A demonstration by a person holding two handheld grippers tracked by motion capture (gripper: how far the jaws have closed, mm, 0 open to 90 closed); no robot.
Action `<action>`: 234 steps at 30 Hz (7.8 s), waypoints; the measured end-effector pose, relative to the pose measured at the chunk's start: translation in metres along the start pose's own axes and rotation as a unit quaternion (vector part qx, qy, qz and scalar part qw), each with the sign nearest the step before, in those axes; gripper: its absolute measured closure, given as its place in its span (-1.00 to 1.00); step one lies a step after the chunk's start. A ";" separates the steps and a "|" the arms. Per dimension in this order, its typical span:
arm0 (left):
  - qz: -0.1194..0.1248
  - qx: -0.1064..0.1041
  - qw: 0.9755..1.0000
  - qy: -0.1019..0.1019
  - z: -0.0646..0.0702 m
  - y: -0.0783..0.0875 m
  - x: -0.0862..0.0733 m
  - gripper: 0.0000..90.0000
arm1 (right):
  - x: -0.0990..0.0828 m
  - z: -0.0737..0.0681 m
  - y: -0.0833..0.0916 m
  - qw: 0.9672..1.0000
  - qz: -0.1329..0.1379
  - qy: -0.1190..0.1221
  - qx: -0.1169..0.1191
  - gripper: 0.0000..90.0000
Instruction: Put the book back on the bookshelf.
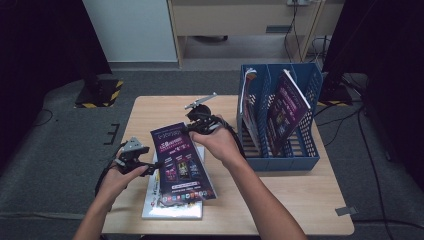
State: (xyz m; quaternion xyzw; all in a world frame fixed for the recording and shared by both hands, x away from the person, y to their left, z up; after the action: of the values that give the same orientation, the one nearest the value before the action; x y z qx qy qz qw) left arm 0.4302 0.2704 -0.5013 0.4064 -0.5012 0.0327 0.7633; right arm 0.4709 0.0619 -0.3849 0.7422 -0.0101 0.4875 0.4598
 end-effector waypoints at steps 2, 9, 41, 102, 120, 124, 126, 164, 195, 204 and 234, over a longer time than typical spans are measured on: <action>0.003 -0.001 1.000 0.003 -0.002 0.002 0.003 -0.76 | 0.004 -0.001 0.003 1.000 0.004 0.005 0.003 0.84; 0.018 0.013 1.000 -0.001 -0.018 0.013 0.025 -0.78 | 0.012 -0.002 0.013 1.000 0.008 0.025 0.003 0.84; 0.020 0.010 0.998 -0.060 -0.023 0.025 0.065 -0.84 | 0.042 -0.016 0.045 0.995 0.024 0.095 0.011 0.85; 0.038 -0.029 0.993 -0.105 -0.012 0.057 0.117 0.74 | 0.059 -0.007 0.059 0.990 0.017 0.138 -0.008 0.84; 0.023 -0.005 0.990 -0.137 -0.002 0.071 0.140 0.77 | 0.045 0.007 0.052 0.989 -0.007 0.144 -0.022 0.74; 0.024 -0.005 0.990 -0.141 0.000 0.071 0.142 0.77 | 0.046 0.006 0.048 0.988 -0.012 0.150 -0.024 0.65; 0.025 -0.004 0.990 -0.142 0.001 0.071 0.143 0.77 | 0.046 0.006 0.046 0.987 -0.017 0.158 -0.027 0.59; 0.023 -0.017 0.988 -0.155 0.009 0.069 0.150 0.76 | 0.050 0.011 0.024 0.975 -0.053 0.215 -0.024 0.73; 0.025 -0.008 0.985 -0.168 0.015 0.066 0.154 0.71 | 0.041 0.004 0.030 0.978 -0.066 0.194 -0.025 0.84; 0.043 0.025 0.988 -0.145 0.005 0.061 0.140 -0.29 | 0.038 0.009 0.039 0.984 -0.056 0.169 -0.024 0.84; 0.025 0.039 0.997 -0.063 -0.003 0.004 0.040 -0.90 | 0.038 0.015 0.080 0.991 -0.032 0.126 -0.020 0.84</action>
State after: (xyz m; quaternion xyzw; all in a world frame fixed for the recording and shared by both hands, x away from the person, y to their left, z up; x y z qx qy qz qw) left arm 0.4503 0.2612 -0.4679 0.4247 -0.5566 0.0460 0.7125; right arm 0.4645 0.0218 -0.3051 0.6656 0.0616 0.5615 0.4878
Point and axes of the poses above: each handheld gripper's, and its own axes: y roughly backward along the jaws, x roughly out of its top, z roughly to its right, the point moved 5 cm from there along -y, roughly forward along the jaws, and after that the axes turned 9 degrees about -x, right-handed, at the moved point
